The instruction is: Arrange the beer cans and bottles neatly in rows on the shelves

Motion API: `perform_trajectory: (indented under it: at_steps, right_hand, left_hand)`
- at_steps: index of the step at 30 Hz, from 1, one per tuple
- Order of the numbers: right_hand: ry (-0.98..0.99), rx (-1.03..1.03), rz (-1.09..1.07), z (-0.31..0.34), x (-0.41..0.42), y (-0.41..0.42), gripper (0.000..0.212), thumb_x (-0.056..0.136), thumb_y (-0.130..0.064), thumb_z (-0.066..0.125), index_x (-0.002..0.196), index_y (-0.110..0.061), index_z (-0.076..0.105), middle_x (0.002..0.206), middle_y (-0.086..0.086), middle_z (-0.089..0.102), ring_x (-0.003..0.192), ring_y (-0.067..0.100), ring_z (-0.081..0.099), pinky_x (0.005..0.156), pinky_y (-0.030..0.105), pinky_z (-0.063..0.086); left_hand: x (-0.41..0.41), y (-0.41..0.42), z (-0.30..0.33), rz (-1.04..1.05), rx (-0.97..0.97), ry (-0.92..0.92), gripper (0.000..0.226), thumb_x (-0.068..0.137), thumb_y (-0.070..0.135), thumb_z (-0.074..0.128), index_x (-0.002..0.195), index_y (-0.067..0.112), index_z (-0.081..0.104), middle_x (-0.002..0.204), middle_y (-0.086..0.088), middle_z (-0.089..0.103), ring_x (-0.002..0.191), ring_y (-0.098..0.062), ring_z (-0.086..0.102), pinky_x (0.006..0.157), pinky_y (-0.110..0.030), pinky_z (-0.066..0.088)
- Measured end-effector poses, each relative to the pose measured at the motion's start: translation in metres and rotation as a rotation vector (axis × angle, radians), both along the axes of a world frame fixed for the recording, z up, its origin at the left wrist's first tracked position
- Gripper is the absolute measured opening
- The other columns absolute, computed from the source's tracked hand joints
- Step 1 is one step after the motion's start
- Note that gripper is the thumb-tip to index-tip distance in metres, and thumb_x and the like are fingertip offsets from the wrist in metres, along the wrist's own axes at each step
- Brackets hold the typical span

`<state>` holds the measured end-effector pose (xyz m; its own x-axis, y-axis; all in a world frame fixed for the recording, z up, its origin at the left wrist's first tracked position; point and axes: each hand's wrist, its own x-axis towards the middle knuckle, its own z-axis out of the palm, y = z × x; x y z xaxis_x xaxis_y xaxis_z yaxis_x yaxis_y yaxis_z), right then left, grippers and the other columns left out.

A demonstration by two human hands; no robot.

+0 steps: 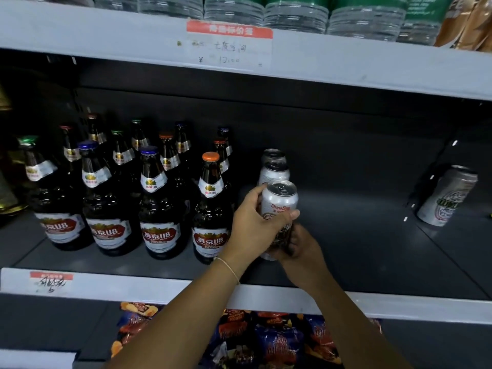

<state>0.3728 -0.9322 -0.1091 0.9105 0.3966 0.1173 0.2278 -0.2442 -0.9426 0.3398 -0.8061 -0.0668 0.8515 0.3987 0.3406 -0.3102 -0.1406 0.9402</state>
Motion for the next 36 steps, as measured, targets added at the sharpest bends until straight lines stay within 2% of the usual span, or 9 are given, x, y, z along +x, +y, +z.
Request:
perform_trajectory:
  at_steps: [7,12,16,21,24,30,33,36]
  right_hand:
    - [-0.024,0.016,0.051,-0.002,0.002,-0.002,0.049,0.083,0.002,0.066,0.114,-0.035,0.059,0.108,-0.011,0.072,0.103,0.009,0.069,0.089,0.032,0.057]
    - [-0.050,0.009,0.018,-0.005,0.005,0.001,0.050,0.081,-0.009,0.075,0.120,-0.036,0.058,0.111,-0.014,0.071,0.105,0.003,0.066,0.097,0.034,0.053]
    - [-0.041,-0.003,0.024,-0.007,0.008,0.000,0.058,0.077,-0.006,0.079,0.123,-0.032,0.057,0.115,-0.013,0.070,0.110,0.004,0.065,0.102,0.037,0.051]
    - [-0.052,-0.015,-0.003,-0.009,0.007,0.001,0.064,0.077,0.003,0.078,0.110,-0.045,0.055,0.111,-0.018,0.070,0.106,-0.004,0.064,0.098,0.025,0.051]
    - [-0.066,-0.022,-0.006,-0.010,0.007,0.002,0.067,0.079,0.006,0.075,0.115,-0.047,0.053,0.113,-0.020,0.068,0.107,-0.007,0.063,0.096,0.017,0.049]
    - [-0.095,-0.082,-0.014,-0.011,0.009,0.005,0.065,0.082,-0.003,0.076,0.137,-0.028,0.051,0.117,-0.019,0.067,0.108,-0.009,0.061,0.100,0.015,0.046]
    - [-0.109,-0.096,-0.025,-0.011,0.009,0.006,0.063,0.083,-0.004,0.075,0.136,-0.027,0.052,0.117,-0.019,0.067,0.108,-0.010,0.061,0.099,0.013,0.046]
    - [-0.128,-0.111,-0.034,-0.012,0.010,0.007,0.059,0.083,-0.003,0.073,0.133,-0.026,0.054,0.116,-0.018,0.068,0.107,-0.010,0.061,0.100,0.016,0.047]
  left_hand:
    - [-0.007,0.004,-0.032,-0.033,0.090,0.079,0.062,0.085,0.037,0.071,0.139,0.021,0.044,0.124,0.010,0.064,0.112,0.001,0.060,0.100,-0.030,0.049]
    - [-0.008,0.008,-0.051,-0.027,0.059,0.132,0.048,0.092,0.036,0.061,0.136,0.021,0.048,0.124,0.008,0.064,0.115,-0.002,0.059,0.104,-0.038,0.047]
    - [-0.005,0.009,-0.052,-0.015,0.029,0.124,0.048,0.090,0.040,0.054,0.134,0.021,0.050,0.122,0.007,0.065,0.116,-0.004,0.059,0.105,-0.038,0.046]
    - [-0.004,0.011,-0.056,-0.004,0.066,0.149,0.038,0.098,0.035,0.049,0.136,0.025,0.048,0.125,0.008,0.062,0.117,-0.004,0.057,0.106,-0.037,0.044]
    - [-0.004,0.011,-0.055,-0.002,0.080,0.151,0.036,0.101,0.032,0.046,0.136,0.025,0.048,0.127,0.006,0.061,0.118,-0.004,0.056,0.106,-0.032,0.043]
    - [-0.004,0.011,-0.054,0.002,0.133,0.156,0.039,0.101,0.032,0.043,0.139,0.023,0.045,0.129,0.004,0.059,0.116,-0.005,0.054,0.101,-0.018,0.040]
    - [-0.002,0.011,-0.055,0.007,0.149,0.158,0.039,0.101,0.033,0.042,0.140,0.024,0.044,0.130,0.003,0.058,0.118,-0.006,0.053,0.103,-0.022,0.040]
    - [-0.001,0.012,-0.056,0.008,0.157,0.171,0.040,0.102,0.033,0.042,0.140,0.023,0.043,0.131,0.005,0.057,0.118,-0.004,0.052,0.098,-0.013,0.036]
